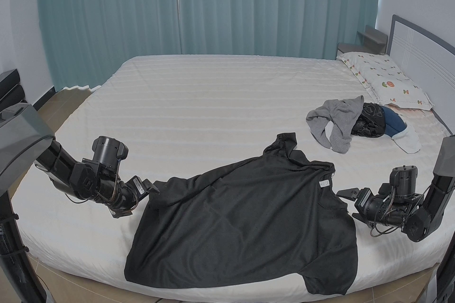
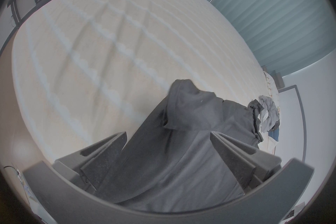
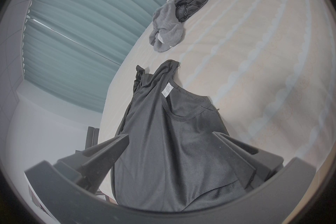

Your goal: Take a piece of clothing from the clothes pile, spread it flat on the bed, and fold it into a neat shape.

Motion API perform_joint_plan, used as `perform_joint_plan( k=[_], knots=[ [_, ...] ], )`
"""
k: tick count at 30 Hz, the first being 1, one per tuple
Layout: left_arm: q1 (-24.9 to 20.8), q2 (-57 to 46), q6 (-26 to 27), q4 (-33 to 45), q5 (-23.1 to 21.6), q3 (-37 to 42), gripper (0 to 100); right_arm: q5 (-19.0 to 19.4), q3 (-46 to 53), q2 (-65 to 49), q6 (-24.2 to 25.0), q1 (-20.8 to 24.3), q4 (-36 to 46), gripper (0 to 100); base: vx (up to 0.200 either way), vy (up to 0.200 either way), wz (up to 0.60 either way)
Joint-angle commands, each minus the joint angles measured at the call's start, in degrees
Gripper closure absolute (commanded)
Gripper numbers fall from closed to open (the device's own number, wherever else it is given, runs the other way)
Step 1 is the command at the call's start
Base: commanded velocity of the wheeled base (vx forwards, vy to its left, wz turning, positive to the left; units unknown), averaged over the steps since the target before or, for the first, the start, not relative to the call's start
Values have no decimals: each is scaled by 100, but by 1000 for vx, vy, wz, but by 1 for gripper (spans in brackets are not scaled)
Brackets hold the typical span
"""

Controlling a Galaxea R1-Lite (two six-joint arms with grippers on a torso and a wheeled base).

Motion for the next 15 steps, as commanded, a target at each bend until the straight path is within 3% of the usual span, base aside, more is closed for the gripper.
perform_joint_plan(
  k=[1, 6, 15],
  knots=[
    [17, 657, 19, 1, -8, -680, 0, 3, 42, 35, 5, 16, -10, 0, 0, 0, 0],
    [26, 1211, 36, 27, -8, -1384, 0, -6, 69, 35, -4, 16, -10, 0, 0, 0, 0],
    [52, 1607, 124, 1, 18, -1858, 0, -6, 78, 35, -30, 7, -10, 0, 0, 0, 0]
  ],
)
